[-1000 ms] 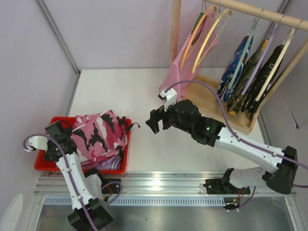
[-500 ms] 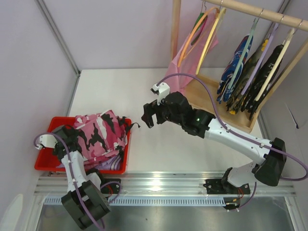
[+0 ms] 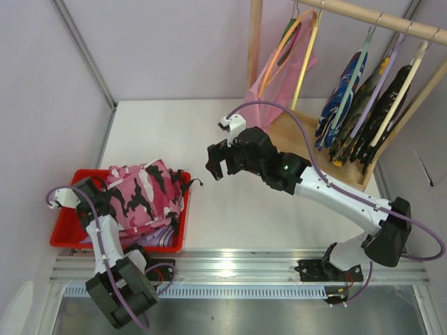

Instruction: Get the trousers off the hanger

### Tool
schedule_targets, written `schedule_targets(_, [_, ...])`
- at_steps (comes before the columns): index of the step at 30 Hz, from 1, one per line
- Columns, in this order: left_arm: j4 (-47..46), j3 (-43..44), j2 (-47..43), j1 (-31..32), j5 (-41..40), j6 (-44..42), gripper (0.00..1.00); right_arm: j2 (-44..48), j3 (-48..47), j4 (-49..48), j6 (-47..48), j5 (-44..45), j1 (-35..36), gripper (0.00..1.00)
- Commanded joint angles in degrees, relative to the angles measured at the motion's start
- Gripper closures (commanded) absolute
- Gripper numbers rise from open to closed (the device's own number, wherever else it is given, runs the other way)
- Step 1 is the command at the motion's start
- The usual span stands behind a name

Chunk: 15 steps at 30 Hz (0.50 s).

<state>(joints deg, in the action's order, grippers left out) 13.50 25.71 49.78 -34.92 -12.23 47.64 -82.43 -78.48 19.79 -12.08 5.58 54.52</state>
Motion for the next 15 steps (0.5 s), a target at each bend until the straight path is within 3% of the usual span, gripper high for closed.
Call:
schedule_targets(1, [-5.8,4.8,0.3,-0.7,-0.5,-8.0,0.83,-0.5,-3.9,0.7,0.6,0.7,-0.7,0.08])
schedule_targets(8, [-12.9,8.2,3.6,-0.9,7.8,-18.2,0.85,-1.5,-5.0,0.4,0.2,1.6,-1.3,0.08])
schedule_targets(15, [-11.2,13.6,9.4,-2.7,14.2,-26.3,0.85,-1.6,-5.1,0.6,-1.6,1.6,-1.2,0.08])
